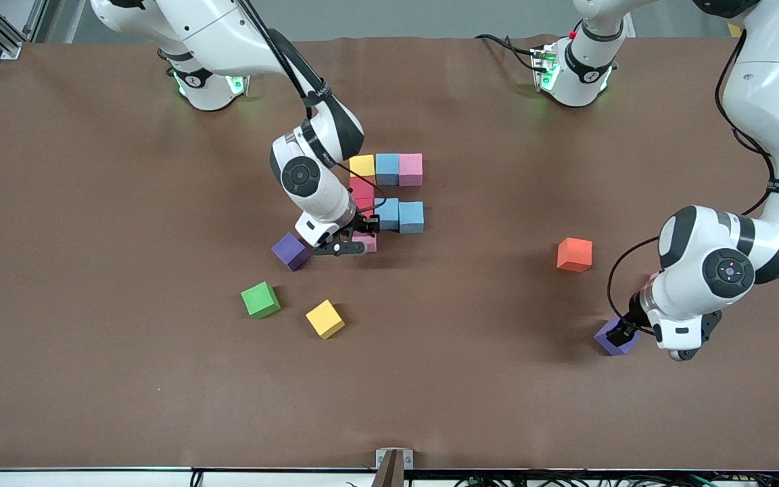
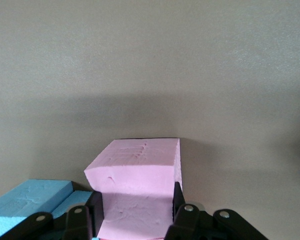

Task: Arrange 11 blocks into digit 3
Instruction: 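Move the left gripper to the purple cube and grasp it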

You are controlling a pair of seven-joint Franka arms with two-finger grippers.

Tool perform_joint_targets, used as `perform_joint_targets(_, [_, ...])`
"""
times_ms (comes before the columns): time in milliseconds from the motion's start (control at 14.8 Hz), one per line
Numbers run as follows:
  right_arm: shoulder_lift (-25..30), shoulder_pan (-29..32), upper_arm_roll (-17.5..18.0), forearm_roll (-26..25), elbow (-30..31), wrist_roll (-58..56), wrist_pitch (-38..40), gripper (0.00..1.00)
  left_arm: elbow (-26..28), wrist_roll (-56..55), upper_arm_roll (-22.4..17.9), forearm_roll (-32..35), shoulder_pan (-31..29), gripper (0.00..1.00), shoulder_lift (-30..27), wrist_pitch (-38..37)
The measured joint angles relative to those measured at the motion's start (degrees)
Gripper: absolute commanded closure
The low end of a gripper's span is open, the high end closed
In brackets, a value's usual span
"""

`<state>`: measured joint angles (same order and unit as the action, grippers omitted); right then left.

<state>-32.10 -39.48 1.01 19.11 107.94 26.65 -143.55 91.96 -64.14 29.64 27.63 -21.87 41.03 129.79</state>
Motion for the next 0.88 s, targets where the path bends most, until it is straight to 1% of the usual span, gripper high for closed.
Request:
perform_joint_targets(270, [0.0,0.0,-0.01,0.0,0.02,-0.13,0.0,0.98,-0.07,0.59,-0.64,0.2,0.04,0.0,2.22,4.85])
perform_joint_targets(607, [-0.02,0.01,-0.04,0.0,0.17,-0.2,-0.02,0.98,-0.64,1.16,-1.84,1.69,0.18,0.0,2.96,5.45])
perform_joint_targets(877, [-0.04,0.01,-0.04,0.0,0.66,-0.23,-0.62,0.97,-1.39,1.88,-1.94,2.62,0.3,0.0,3.87,5.47])
